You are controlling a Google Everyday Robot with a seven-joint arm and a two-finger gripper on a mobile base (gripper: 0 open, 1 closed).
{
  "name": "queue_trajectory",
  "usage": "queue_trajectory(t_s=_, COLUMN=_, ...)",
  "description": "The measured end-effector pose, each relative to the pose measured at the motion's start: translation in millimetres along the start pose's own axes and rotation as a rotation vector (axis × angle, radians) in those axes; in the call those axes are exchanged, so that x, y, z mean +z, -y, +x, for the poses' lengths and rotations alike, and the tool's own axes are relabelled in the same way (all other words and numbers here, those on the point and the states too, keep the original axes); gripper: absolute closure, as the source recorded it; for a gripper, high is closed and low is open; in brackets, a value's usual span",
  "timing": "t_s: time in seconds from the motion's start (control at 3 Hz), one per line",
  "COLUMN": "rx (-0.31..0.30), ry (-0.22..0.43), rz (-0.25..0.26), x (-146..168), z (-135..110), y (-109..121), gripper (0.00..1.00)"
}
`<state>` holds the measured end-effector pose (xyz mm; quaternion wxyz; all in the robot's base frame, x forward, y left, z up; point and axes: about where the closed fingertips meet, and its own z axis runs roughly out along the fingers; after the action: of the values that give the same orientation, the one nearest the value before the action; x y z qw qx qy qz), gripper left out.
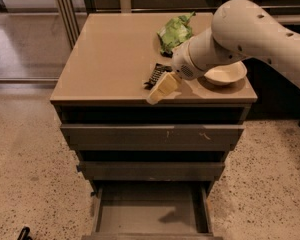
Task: Place rxbar chocolate into bottom drawer
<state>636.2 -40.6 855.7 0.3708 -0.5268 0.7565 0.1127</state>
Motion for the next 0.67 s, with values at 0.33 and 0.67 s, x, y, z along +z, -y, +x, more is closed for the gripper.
queue_trajectory(t_s=0.33, rx=0.001, ry=0.006, rz=-0.024, x=13.9, z=-3.0, y=4.6, gripper=0.00)
queue_trajectory(t_s=0.67, rx=-0.010, ry=0.015, rz=-0.034, x=23.6, z=-10.8, y=11.4, gripper=0.00)
